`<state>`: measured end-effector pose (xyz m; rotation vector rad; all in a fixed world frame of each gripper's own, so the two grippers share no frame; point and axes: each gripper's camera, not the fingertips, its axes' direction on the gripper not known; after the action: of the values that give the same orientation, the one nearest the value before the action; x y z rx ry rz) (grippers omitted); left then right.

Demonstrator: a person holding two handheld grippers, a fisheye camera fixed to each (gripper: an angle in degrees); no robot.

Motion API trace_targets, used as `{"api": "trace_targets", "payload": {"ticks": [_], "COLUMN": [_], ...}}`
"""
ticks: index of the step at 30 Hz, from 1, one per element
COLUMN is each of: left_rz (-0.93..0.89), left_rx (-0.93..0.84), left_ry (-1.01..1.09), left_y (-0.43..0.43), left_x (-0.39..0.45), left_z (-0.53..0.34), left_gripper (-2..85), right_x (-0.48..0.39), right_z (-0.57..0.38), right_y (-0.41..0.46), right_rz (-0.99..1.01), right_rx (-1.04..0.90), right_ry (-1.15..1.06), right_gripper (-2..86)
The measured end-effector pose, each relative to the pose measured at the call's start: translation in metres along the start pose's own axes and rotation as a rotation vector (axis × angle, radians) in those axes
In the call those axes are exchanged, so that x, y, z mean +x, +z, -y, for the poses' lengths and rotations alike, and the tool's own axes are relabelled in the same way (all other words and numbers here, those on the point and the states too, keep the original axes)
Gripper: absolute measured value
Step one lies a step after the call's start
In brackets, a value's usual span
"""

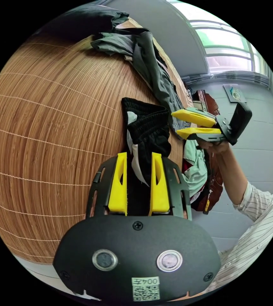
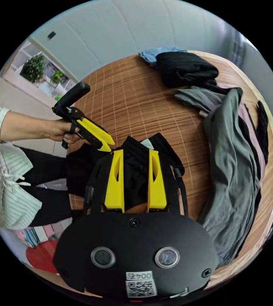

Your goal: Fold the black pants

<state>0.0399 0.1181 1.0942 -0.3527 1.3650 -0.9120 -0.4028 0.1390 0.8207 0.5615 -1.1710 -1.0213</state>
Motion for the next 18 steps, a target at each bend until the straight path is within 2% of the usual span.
{"api": "trace_targets", "payload": {"ticks": [5, 8, 10, 13, 18], "left_rz": [0.005, 0.012, 0.011, 0.021, 0.067], "left_rx": [0.019, 0.009, -0.004, -0.045, -0.066], "left_ry": [0.034, 0.057, 0.057, 0.034, 0.048], "left_y": [0.015, 0.028, 0.038, 0.058, 0.072], "left_x": [0.003, 0.005, 0.005, 0.005, 0.016], "left_z": [-0.001, 0.002, 0.004, 0.011, 0.014], "left_gripper": [8.9, 8.5, 8.3, 7.6, 6.8], "right_x": [-0.009, -0.009, -0.007, -0.003, 0.0], "right_z": [0.038, 0.042, 0.04, 0.03, -0.004], "right_y": [0.083, 0.132, 0.151, 0.166, 0.161], "right_rz": [0.058, 0.114, 0.131, 0.15, 0.181], "right_rx": [-0.317, -0.478, -0.508, -0.463, -0.336], "right_ry": [-0.284, -0.339, -0.343, -0.316, -0.246], "right_gripper": [13.3, 12.9, 11.3, 2.8, 0.3]}}
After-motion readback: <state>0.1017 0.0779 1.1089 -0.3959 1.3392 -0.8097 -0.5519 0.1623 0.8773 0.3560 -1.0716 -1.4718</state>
